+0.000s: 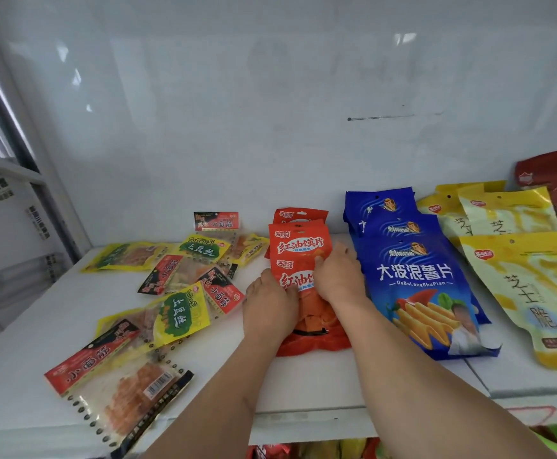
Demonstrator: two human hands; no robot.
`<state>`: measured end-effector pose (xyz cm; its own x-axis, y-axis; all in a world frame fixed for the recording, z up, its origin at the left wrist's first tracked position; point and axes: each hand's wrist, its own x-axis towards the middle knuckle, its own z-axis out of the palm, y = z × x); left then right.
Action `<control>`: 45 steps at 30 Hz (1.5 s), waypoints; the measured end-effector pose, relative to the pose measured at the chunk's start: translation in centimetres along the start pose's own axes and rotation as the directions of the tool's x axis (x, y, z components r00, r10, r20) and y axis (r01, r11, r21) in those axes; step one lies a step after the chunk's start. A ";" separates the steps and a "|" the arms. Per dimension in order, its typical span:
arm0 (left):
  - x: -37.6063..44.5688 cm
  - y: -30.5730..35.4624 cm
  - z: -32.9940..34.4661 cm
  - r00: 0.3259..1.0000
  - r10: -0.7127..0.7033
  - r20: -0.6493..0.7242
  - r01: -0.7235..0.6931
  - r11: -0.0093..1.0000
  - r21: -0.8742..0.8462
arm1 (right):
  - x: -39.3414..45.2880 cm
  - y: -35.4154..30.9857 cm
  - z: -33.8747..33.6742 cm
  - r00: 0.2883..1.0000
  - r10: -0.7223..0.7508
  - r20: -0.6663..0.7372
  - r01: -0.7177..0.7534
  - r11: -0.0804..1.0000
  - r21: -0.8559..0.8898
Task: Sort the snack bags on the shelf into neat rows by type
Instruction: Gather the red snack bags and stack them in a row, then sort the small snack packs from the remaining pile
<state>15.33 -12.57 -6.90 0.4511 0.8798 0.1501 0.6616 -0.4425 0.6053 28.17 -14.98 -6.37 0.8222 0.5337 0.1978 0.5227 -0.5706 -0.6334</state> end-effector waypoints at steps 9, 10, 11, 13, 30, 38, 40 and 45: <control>-3.5 -0.7 -2.7 1.000 -0.007 -0.007 0.006 0.997 -0.081 | -2.7 -3.4 -0.5 0.961 -0.275 -0.004 0.275 0.961 -0.012; -4.0 -0.9 -3.2 0.999 -0.008 -0.040 0.005 0.996 -0.093 | -3.3 -3.8 -0.2 0.952 -0.307 0.008 0.307 0.952 0.004; -4.4 -1.3 -3.8 0.997 -0.010 -0.081 0.000 0.993 -0.116 | -3.8 -4.1 0.2 0.941 -0.337 0.022 0.336 0.942 0.023; -5.6 -2.4 -5.1 0.986 -0.007 -0.166 -0.017 0.989 -0.144 | -5.1 -5.0 1.0 0.915 -0.400 0.051 0.397 0.916 0.062; -4.6 -16.6 -10.9 0.978 0.061 -0.198 0.048 0.863 0.503 | -9.1 -12.5 9.8 0.928 -0.190 0.321 0.181 0.982 0.059; 0.9 -21.3 -14.5 0.901 0.386 -0.195 -0.295 0.879 0.375 | -7.2 -15.7 12.6 0.941 -0.170 0.293 0.163 0.985 0.050; 2.3 -22.5 -14.9 0.860 0.431 -0.273 -0.312 0.868 0.386 | -6.9 -16.4 13.5 0.941 -0.182 0.286 0.177 0.983 0.044; 4.0 -24.2 -16.2 0.831 0.275 -0.483 -0.077 0.917 0.390 | -6.0 -17.5 15.1 0.933 -0.228 0.278 0.228 0.973 0.034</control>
<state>-8.55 4.48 -8.23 0.2675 0.6935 0.6690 0.8061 -0.5414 0.2388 10.67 1.18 -7.80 0.5853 0.8017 0.1212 0.6886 -0.4126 -0.5963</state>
